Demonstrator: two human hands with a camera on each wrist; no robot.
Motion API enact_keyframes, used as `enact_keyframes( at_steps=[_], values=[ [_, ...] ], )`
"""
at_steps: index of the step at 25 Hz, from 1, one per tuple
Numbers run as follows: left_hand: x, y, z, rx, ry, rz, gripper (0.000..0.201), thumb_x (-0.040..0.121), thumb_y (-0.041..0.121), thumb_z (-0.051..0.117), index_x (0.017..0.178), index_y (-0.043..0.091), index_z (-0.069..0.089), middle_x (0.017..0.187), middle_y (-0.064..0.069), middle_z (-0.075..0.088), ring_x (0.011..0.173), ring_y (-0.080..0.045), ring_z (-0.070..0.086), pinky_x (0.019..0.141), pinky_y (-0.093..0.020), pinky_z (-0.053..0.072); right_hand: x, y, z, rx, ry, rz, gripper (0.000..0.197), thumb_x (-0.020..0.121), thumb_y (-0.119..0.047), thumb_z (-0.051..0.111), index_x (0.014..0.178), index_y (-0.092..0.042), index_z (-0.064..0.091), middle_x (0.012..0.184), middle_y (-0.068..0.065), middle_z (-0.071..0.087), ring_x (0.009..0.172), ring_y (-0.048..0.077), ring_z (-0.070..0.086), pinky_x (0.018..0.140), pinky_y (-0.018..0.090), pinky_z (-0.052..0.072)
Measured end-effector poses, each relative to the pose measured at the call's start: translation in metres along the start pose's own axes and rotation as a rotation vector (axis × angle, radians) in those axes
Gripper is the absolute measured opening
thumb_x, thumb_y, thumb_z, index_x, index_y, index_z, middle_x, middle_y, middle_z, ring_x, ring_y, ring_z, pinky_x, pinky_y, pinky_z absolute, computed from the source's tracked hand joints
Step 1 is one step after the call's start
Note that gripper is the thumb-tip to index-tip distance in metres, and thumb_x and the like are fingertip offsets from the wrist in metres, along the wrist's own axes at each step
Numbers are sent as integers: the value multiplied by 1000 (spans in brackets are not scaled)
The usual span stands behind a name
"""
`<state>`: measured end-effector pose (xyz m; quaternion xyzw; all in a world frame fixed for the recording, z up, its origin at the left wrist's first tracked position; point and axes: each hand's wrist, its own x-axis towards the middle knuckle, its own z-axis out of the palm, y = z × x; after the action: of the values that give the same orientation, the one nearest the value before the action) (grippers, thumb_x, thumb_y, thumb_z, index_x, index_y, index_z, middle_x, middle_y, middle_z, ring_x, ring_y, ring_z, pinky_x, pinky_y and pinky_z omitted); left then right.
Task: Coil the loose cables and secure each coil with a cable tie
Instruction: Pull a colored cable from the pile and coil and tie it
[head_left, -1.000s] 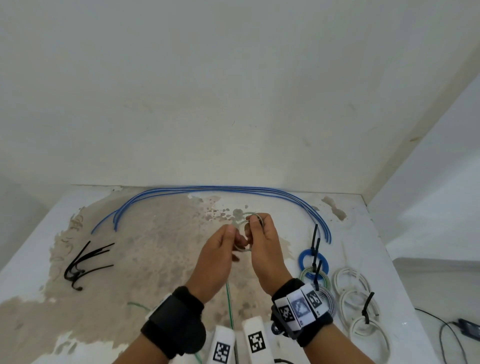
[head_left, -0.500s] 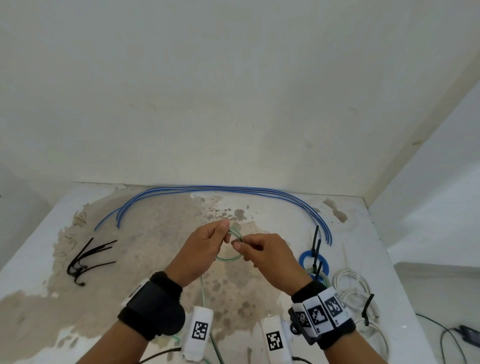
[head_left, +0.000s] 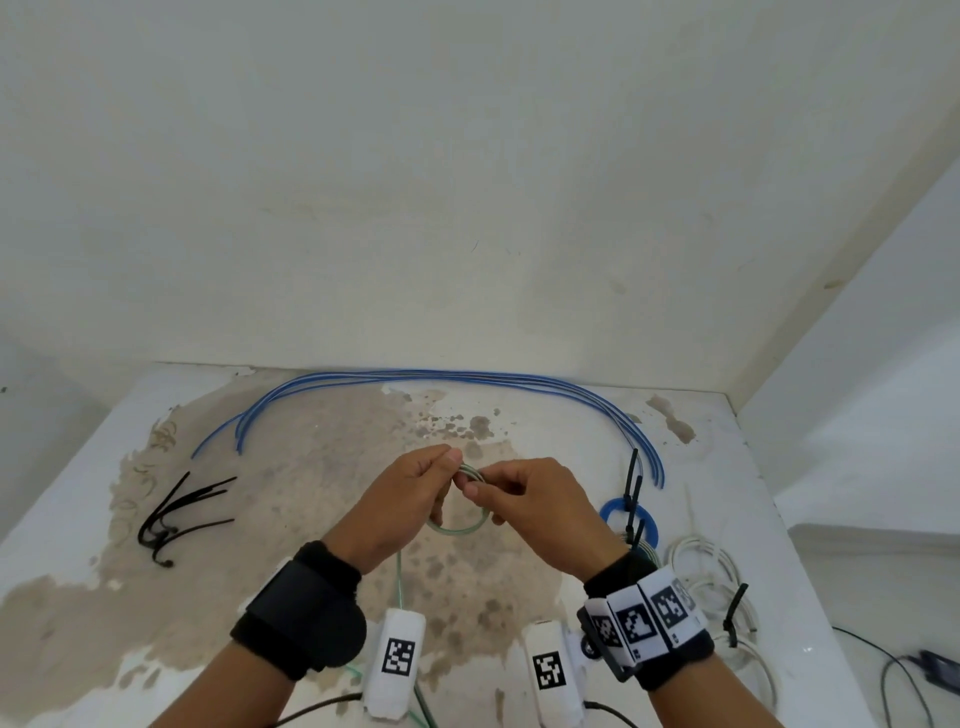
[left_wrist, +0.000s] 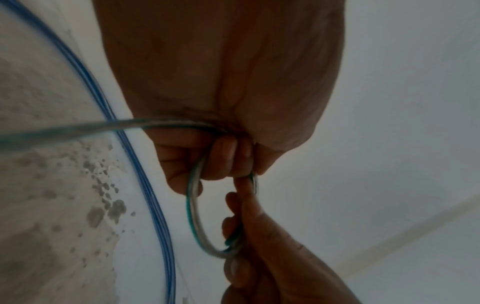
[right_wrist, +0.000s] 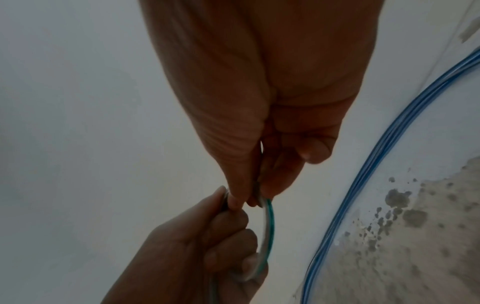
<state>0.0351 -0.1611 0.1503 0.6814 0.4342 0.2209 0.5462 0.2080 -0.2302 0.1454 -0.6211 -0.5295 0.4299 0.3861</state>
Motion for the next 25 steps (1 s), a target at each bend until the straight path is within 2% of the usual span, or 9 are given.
enact_keyframes(
  at_steps=[3, 6, 8, 13, 17, 18, 21, 23, 25],
  values=[
    [2, 0, -9, 7, -31, -16, 38, 107, 27, 43, 80, 10, 64, 58, 6, 42, 57, -9, 44, 67, -29, 50, 5, -1, -1, -6, -47, 40, 15, 91, -33, 74, 102, -24, 81, 77, -2, 76, 65, 2, 66, 61, 17, 49],
    [0, -2, -12, -192, -78, -79, 35, 108, 19, 40, 84, 6, 63, 60, 7, 36, 53, -9, 34, 66, -30, 48, 11, -1, 0, 45, -90, 68, 15, 91, -28, 75, 100, -17, 80, 80, 2, 77, 70, 8, 71, 60, 20, 52],
    [-2, -2, -11, -378, -80, -135, 33, 108, 21, 39, 85, 10, 60, 63, 6, 31, 52, -9, 30, 66, -32, 46, 12, -2, 5, 109, -20, 54, 15, 92, -28, 75, 100, -16, 79, 80, 3, 77, 70, 11, 72, 64, 23, 55],
    [6, 6, -13, -461, -106, -185, 32, 107, 30, 39, 83, 14, 52, 61, 6, 27, 54, -12, 34, 76, -33, 49, 15, -1, 18, 297, 152, 64, 17, 93, -31, 73, 100, -17, 79, 78, 8, 74, 66, 15, 64, 69, 30, 57],
    [21, 21, -12, -624, 242, 3, 31, 108, 22, 36, 83, 16, 53, 61, 8, 28, 55, -10, 28, 78, -34, 44, 15, -11, 20, 289, 298, 107, 27, 97, -46, 63, 103, -21, 70, 95, 1, 72, 66, 12, 69, 62, 29, 50],
    [25, 26, -12, -660, 324, 63, 32, 109, 23, 34, 84, 17, 53, 61, 9, 29, 55, -9, 29, 80, -33, 44, 11, -16, 20, 262, 238, 150, 38, 98, -55, 56, 95, -19, 69, 91, 2, 72, 62, 11, 67, 59, 28, 46],
    [27, 37, -13, -742, 420, 225, 31, 110, 25, 35, 84, 18, 50, 60, 12, 32, 56, -7, 31, 86, -32, 44, -3, -30, 31, 183, -224, 327, 71, 100, -70, 27, 88, -19, 75, 88, 3, 78, 65, 15, 69, 52, 23, 42],
    [23, 40, -13, -766, 399, 280, 26, 105, 30, 41, 84, 18, 50, 60, 12, 34, 56, -7, 33, 87, -31, 45, 5, -29, 38, 370, -237, 387, 69, 100, -70, 25, 109, -19, 71, 101, 0, 78, 76, 17, 73, 58, 24, 48],
    [17, 37, -11, -795, 378, 263, 24, 104, 28, 43, 86, 16, 51, 58, 11, 36, 55, -7, 36, 91, -33, 46, 21, -26, 40, 851, -49, 480, 58, 101, -60, 42, 122, -10, 61, 107, 4, 77, 84, 21, 75, 63, 29, 55]
  ],
)
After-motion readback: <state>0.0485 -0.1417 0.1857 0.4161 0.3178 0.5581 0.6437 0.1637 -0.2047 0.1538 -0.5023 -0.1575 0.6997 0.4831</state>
